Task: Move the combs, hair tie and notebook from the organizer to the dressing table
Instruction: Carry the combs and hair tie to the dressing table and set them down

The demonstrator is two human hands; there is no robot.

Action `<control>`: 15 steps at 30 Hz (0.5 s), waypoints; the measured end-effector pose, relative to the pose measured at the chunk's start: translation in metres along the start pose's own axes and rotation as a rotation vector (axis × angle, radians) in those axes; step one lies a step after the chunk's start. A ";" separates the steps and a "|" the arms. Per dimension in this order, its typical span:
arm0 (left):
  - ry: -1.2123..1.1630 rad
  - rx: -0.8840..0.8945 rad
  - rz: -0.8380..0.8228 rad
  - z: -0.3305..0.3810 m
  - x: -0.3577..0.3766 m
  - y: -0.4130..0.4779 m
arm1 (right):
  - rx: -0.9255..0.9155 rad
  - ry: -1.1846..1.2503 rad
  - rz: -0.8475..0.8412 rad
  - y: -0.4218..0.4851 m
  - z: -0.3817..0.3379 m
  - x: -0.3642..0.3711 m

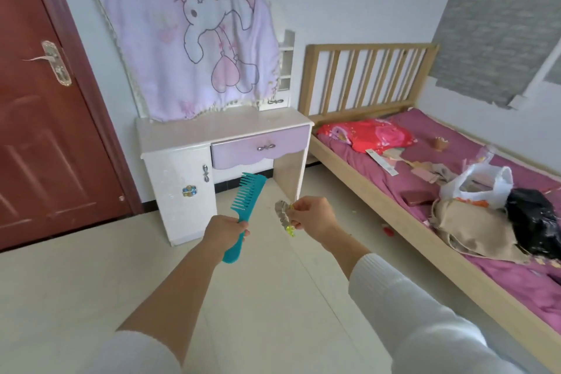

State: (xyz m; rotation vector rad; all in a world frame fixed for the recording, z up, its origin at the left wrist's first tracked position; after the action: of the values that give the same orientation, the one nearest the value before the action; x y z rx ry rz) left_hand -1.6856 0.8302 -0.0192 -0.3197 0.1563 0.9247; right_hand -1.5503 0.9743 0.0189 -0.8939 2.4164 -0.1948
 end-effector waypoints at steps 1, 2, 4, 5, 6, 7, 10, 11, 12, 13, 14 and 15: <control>0.005 0.005 0.005 0.001 -0.005 0.027 | -0.005 -0.002 -0.009 0.027 -0.011 0.010; 0.008 0.006 0.010 0.003 -0.010 0.053 | -0.010 -0.007 -0.014 0.054 -0.022 0.020; -0.039 -0.008 0.025 0.006 -0.019 0.109 | -0.024 -0.002 -0.017 0.110 -0.048 0.039; -0.090 -0.024 0.021 0.007 -0.024 0.138 | -0.031 0.011 -0.020 0.139 -0.062 0.048; -0.150 -0.050 0.011 0.009 -0.030 0.167 | -0.030 0.032 -0.027 0.167 -0.075 0.058; -0.200 -0.080 0.000 0.012 -0.036 0.196 | -0.016 0.053 -0.034 0.195 -0.088 0.067; -0.239 -0.116 0.002 0.027 -0.056 0.279 | 0.021 0.068 -0.059 0.272 -0.124 0.094; -0.246 -0.116 0.014 0.033 -0.062 0.305 | 0.023 0.071 -0.067 0.296 -0.135 0.103; -0.260 -0.118 0.023 0.038 -0.066 0.330 | 0.020 0.078 -0.071 0.319 -0.144 0.111; -0.272 -0.123 0.032 0.041 -0.069 0.354 | 0.023 0.085 -0.073 0.340 -0.152 0.119; -0.281 -0.130 0.045 0.043 -0.071 0.375 | 0.028 0.084 -0.068 0.361 -0.160 0.126; -0.289 -0.136 0.065 0.044 -0.072 0.397 | 0.033 0.071 -0.059 0.381 -0.168 0.132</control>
State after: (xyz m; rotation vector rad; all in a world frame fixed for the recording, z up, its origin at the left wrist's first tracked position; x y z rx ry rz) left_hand -2.0474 1.0123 -0.0386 -0.3041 -0.1632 1.0377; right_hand -1.9369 1.1739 -0.0191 -0.9593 2.4461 -0.2928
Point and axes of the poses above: each hand's wrist, its own y-axis towards the middle knuckle, its own x-axis out of the palm, z = x × y, the point moved 2 cm from there along y, towards the middle knuckle, and after that the axes turned 11 degrees about x, right-handed, at the moved point
